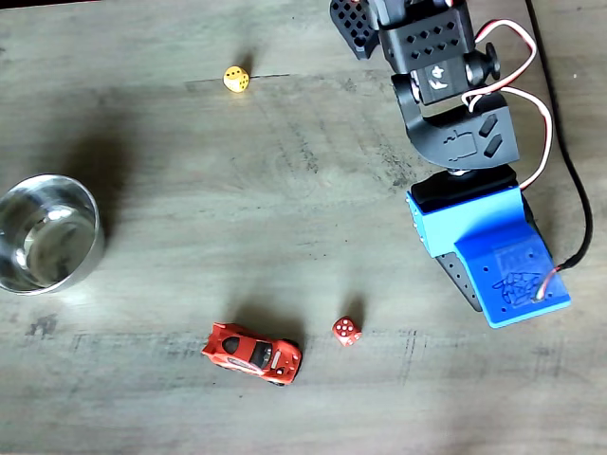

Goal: Pick up the lego figure and place in bowl

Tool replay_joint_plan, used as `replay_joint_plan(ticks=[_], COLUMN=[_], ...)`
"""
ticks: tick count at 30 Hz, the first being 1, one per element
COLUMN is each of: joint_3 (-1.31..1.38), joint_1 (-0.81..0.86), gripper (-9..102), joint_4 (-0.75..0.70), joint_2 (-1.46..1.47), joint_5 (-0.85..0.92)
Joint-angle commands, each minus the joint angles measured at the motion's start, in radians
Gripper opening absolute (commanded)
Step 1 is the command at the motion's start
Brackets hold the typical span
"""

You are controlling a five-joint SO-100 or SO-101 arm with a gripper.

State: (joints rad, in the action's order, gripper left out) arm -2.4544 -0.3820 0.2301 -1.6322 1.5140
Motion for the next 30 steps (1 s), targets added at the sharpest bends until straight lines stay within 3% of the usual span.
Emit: replay_joint_plan(ticks=[1,30], joint_3=[0.0,0.0], joint_1=[0.002,0.002], gripper=[29,20], joint_4=[0.005,0.005], joint_2=[-0.008,-0.009], joint_5=[-0.006,-0.006])
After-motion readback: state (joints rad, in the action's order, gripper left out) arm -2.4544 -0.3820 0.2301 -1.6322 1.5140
